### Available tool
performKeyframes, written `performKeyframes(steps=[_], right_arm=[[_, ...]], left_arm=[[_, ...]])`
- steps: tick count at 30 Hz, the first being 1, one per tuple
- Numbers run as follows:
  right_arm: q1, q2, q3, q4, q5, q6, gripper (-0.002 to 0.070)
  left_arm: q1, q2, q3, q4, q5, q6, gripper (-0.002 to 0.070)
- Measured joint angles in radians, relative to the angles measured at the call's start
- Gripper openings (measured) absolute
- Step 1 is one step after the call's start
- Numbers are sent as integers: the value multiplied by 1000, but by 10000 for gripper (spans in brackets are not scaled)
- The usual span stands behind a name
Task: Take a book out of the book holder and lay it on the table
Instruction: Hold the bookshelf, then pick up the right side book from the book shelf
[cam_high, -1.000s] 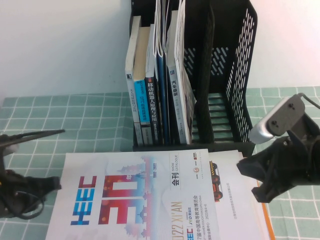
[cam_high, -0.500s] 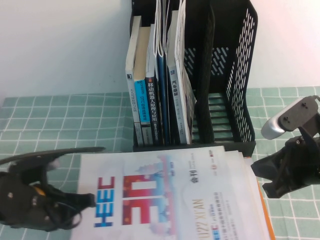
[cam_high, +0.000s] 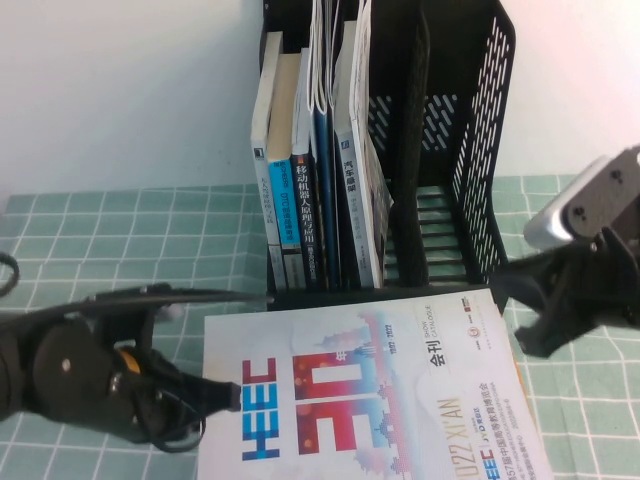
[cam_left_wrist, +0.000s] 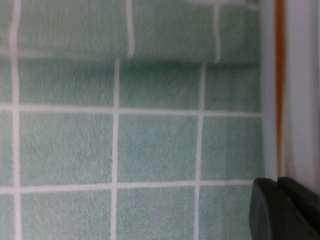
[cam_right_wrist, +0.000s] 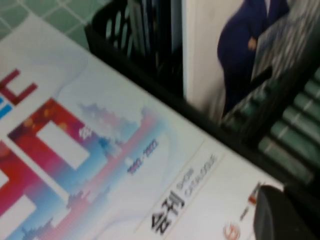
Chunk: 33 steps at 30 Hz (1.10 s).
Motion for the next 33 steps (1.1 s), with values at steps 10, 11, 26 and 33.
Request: performKeyframes(steps=[10,11,26,33], right_arm=[[0,64,-118,503,136,-651,367],[0,87,-142,507,166,-656,379],[52,401,-452,507,281,-533,400],[113,407,-478,514,41,-556,367]], left_arm=[[-6,-73,-339,-68,132,25,-1],[-13,-75,-381,-96,132,44,-1],[-42,-18,-519,-182,35,102,-1],[-64,1,-519,-208,69,102,-1]])
